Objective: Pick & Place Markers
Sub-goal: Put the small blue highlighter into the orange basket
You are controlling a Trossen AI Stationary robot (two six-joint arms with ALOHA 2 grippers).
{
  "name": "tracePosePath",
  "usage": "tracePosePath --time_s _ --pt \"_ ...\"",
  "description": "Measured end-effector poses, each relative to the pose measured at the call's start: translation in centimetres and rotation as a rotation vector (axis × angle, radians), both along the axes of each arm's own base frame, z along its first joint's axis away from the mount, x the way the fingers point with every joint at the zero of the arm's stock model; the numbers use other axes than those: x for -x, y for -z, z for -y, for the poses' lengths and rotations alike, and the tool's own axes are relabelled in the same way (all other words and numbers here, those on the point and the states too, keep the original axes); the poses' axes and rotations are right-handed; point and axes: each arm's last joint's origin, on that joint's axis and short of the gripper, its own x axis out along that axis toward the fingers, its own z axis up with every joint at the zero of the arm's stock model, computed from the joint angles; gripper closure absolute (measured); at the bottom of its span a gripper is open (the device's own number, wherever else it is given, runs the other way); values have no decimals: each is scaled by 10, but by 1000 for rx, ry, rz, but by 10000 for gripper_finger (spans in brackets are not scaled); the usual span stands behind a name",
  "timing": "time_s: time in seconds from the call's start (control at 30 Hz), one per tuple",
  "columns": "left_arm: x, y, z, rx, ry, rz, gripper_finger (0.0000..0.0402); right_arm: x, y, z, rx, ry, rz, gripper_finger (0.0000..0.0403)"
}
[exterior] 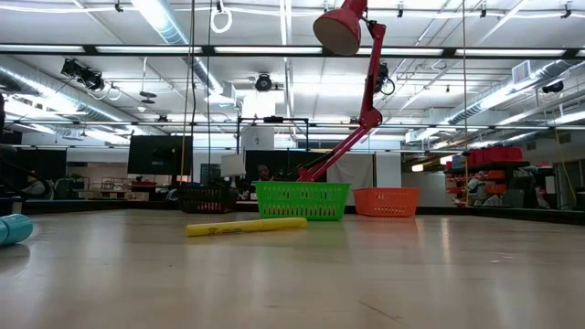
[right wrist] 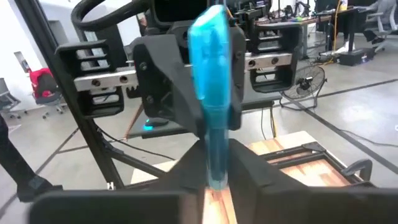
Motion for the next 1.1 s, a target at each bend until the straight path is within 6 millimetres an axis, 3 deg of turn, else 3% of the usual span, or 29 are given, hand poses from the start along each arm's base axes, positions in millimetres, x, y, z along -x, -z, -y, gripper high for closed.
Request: tracePosePath --time_s 0.13,0.37,0.5,0.73,1.1 --pt "0 0 -1 23 -5 1 356 0 0 0 25 1 -1 388" --pt "2 2 -2 14 -12 -29 254 1 0 0 28 -1 -2 388" --pt "13 -2 -7 56 -25 -39 223 11 -3 5 13 83 -17 388" --pt "47 -5 -14 47 -92 -39 220 33 -1 11 19 215 -115 388" --pt "93 32 -21 101 -190 58 225 49 11 -1 60 432 -197 388"
